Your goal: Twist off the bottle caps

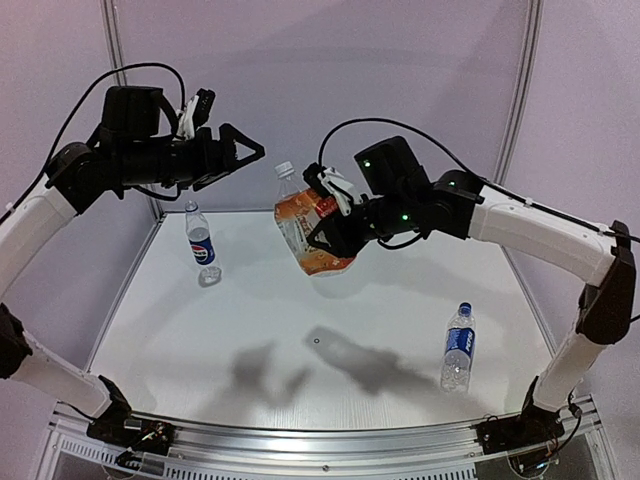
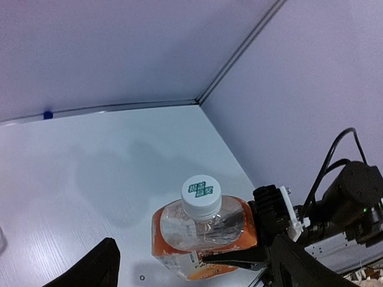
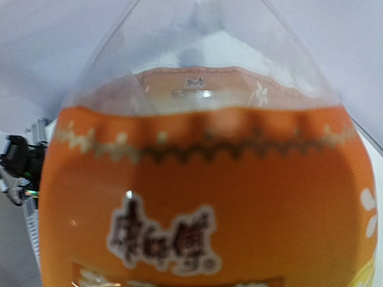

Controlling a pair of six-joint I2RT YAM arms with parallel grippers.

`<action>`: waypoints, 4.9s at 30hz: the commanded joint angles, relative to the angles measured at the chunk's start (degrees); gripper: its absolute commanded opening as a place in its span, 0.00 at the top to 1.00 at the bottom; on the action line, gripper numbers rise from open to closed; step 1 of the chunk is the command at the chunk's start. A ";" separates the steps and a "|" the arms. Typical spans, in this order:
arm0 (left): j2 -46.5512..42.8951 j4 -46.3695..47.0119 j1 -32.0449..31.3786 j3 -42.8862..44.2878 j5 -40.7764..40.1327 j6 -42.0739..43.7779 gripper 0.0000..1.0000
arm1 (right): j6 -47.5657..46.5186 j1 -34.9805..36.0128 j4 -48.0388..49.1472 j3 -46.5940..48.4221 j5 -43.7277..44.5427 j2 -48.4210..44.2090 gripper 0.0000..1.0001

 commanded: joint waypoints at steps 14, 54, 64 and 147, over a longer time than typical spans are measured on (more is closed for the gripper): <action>1.47 16.95 2.61 -0.68 26.91 5.78 0.19 | 3.05 -0.16 12.04 -5.65 -27.63 -6.57 0.91; 10.53 -9.28 -7.05 11.27 -12.56 -10.56 0.80 | -0.40 -0.06 -4.84 13.10 1.26 6.91 0.95; 18.80 -15.12 -8.33 22.13 -13.31 -16.47 0.64 | -0.72 -0.02 -5.30 12.68 3.18 7.47 0.96; 5.30 0.64 -2.52 5.67 12.51 10.70 0.97 | 5.10 -0.08 10.18 -6.46 -14.92 -8.66 0.03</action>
